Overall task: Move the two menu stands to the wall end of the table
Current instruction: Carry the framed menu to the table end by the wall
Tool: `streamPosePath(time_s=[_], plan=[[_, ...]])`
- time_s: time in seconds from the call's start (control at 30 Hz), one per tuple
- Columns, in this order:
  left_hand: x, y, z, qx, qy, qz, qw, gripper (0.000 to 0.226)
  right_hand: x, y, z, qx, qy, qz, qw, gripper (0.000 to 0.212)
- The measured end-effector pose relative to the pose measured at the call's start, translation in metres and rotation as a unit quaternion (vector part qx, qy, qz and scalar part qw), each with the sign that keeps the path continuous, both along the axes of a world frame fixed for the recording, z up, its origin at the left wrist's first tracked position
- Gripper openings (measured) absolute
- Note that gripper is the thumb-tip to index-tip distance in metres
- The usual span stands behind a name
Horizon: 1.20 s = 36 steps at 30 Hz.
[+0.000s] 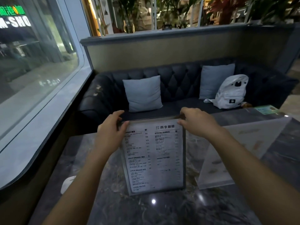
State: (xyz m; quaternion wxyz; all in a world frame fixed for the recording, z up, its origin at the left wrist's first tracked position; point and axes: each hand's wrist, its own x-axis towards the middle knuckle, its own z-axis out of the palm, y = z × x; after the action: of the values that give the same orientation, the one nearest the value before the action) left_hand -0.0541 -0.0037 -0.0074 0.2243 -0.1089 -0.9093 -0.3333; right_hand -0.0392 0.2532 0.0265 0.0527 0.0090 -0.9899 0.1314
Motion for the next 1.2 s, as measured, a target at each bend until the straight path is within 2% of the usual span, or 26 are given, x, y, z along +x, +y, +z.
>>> streamPosePath(time_s=[0.07,0.13,0.23,0.3,0.43,0.5,0.7,0.83,1.0,1.2], plan=[[-0.001,-0.002,-0.009,0.039,-0.021,-0.006,0.999,0.038,0.001,-0.005,-0.011,-0.034,0.040,-0.012,0.999,0.027],[0.000,-0.004,-0.020,0.075,-0.025,-0.002,0.997,0.037,0.004,-0.010,-0.027,-0.108,0.087,-0.031,0.990,0.031],[0.005,-0.008,-0.035,0.140,-0.026,0.018,0.990,0.037,0.010,-0.016,-0.052,-0.274,0.136,-0.069,0.949,0.045],[0.008,-0.011,-0.046,0.201,-0.052,0.017,0.978,0.034,0.014,-0.019,-0.069,-0.363,0.141,-0.093,0.916,0.047],[0.015,-0.017,-0.069,0.274,-0.102,0.020,0.956,0.015,0.024,-0.024,-0.100,-0.466,0.129,-0.125,0.866,0.016],[0.020,-0.020,-0.080,0.297,-0.120,0.016,0.947,0.007,0.028,-0.025,-0.116,-0.494,0.111,-0.129,0.852,0.008],[0.029,-0.022,-0.106,0.301,-0.153,-0.003,0.941,0.013,0.036,-0.019,-0.159,-0.539,0.091,-0.162,0.822,0.017],[0.031,-0.023,-0.119,0.339,-0.187,0.000,0.922,0.015,0.035,-0.014,-0.170,-0.579,0.067,-0.180,0.792,0.020],[0.032,-0.020,-0.128,0.369,-0.207,-0.034,0.905,0.021,0.035,-0.013,-0.172,-0.590,0.078,-0.185,0.782,0.027],[0.029,-0.021,-0.137,0.432,-0.213,-0.011,0.876,0.017,0.033,-0.011,-0.172,-0.613,0.086,-0.183,0.764,0.028]])
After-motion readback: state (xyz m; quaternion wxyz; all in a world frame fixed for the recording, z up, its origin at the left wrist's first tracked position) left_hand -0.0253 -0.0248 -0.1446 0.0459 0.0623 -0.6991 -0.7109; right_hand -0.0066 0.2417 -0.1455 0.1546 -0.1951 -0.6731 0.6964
